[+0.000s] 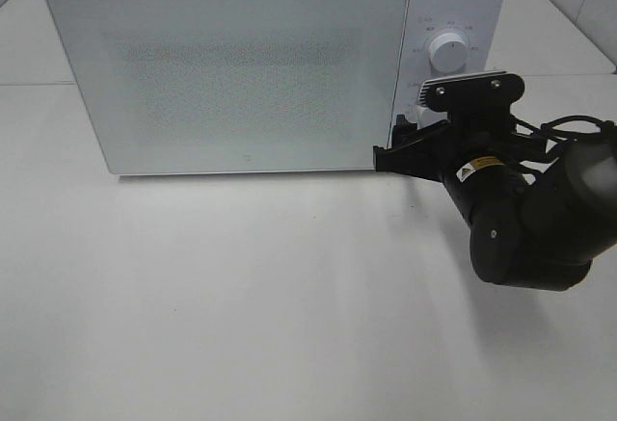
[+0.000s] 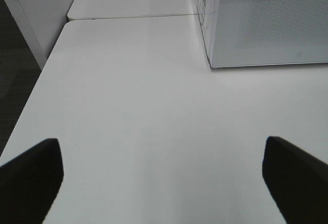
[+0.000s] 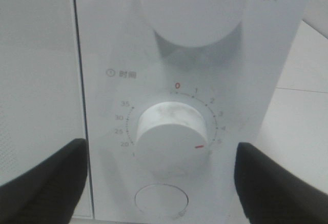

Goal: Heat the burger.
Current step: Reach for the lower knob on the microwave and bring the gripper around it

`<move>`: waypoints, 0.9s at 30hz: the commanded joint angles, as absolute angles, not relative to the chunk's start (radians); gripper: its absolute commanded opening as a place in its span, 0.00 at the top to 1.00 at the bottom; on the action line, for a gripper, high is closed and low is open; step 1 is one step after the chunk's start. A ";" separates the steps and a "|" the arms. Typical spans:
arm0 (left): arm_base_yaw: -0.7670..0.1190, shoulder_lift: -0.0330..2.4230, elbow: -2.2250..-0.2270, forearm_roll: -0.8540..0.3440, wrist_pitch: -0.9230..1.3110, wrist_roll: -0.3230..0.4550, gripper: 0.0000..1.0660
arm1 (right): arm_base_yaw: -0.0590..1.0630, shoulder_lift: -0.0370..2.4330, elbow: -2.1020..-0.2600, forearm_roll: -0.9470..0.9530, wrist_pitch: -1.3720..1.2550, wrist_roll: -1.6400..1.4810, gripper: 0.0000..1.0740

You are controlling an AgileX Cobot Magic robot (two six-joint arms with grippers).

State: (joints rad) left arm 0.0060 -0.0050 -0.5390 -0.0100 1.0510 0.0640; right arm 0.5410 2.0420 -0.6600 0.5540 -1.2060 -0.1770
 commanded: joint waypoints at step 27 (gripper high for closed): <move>0.007 -0.020 -0.539 -0.007 1.036 0.060 0.08 | 0.488 2.074 -0.720 0.490 -1.319 -0.183 0.31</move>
